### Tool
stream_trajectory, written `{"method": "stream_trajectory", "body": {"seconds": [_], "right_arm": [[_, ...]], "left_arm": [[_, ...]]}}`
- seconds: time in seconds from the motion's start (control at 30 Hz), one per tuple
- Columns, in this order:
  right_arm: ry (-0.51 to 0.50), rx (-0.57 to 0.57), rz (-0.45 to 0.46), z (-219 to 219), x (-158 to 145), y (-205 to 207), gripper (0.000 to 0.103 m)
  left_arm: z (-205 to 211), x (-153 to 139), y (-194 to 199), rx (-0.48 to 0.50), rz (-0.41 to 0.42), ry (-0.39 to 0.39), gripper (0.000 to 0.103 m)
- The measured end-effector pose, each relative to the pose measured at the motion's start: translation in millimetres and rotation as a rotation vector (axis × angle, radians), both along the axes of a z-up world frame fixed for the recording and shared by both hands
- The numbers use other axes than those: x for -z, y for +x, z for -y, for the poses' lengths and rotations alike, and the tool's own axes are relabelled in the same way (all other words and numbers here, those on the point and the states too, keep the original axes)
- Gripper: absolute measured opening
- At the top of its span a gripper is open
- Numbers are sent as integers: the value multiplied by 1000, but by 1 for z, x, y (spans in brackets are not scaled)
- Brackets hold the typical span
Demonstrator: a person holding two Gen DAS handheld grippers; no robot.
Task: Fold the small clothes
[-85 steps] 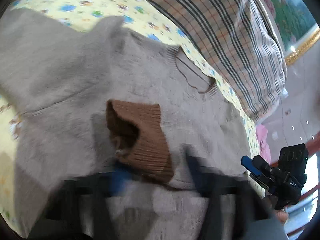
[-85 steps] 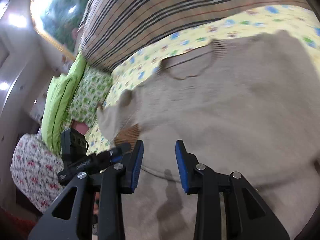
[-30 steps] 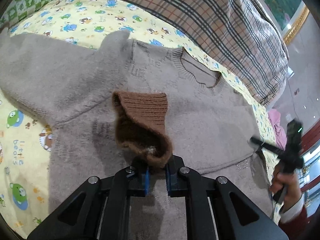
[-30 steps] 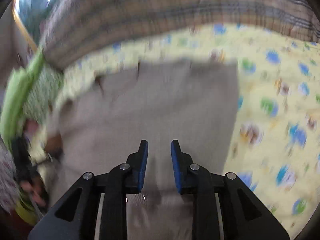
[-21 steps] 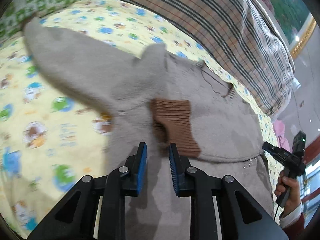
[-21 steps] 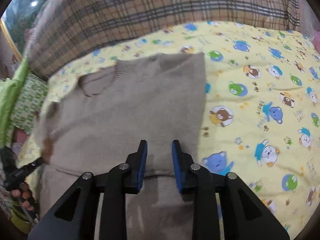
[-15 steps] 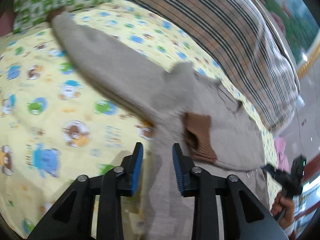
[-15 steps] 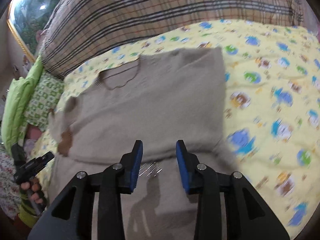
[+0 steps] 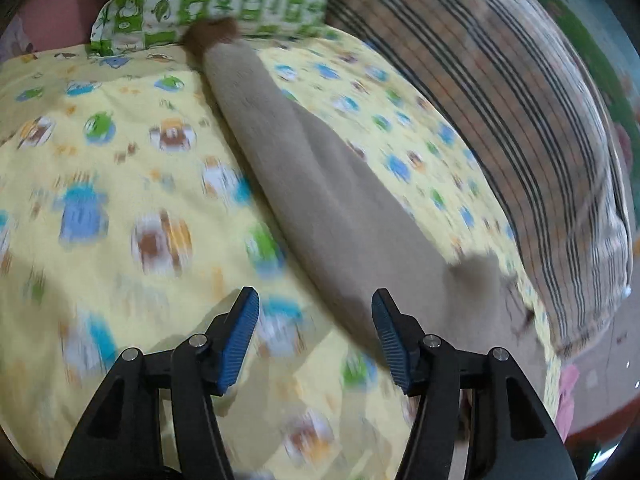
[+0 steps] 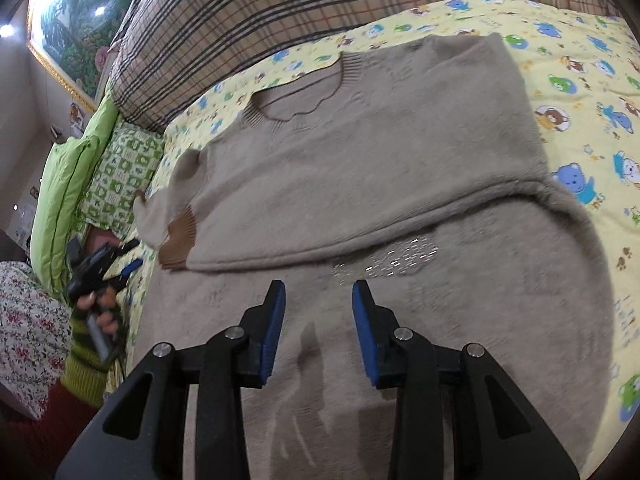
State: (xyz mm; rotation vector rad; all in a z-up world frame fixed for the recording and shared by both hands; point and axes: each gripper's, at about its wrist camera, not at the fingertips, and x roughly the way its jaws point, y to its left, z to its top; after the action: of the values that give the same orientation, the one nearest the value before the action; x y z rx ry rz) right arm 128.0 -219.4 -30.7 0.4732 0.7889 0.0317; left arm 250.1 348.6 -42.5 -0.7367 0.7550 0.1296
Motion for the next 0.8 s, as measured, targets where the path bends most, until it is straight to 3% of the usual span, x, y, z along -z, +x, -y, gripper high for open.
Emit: {"method": "stream_trajectory", "body": {"seconds": [0.2,0.27,0.3,0.4,0.43,0.6,0.8], "right_arm": [[-28,-40,-16,-19,0,4,36],[-49,-51,-22,-25,0,6,36],[-61,-56,-22,-27,1,7,36],[-42,-53,-23,-28,4,7,36],[-41,-51,-24,-27,5,6,36],[-23,-43,-31,-24,10,1,36],[10,-29,-12,-20,10,-10,36]], "left_arm": [[-66,1,52,-119,57,-103,59],[-84,2,66,-167,59,-107,55],[-90,2,73,-190,57,-104,48],[-99,2,82,-201,37,-81,7],[-97,-1,81,-199,42,-65,7],[-56,-35,61,-107,138,17,6],[63,-92,24,121,288,122,6]]}}
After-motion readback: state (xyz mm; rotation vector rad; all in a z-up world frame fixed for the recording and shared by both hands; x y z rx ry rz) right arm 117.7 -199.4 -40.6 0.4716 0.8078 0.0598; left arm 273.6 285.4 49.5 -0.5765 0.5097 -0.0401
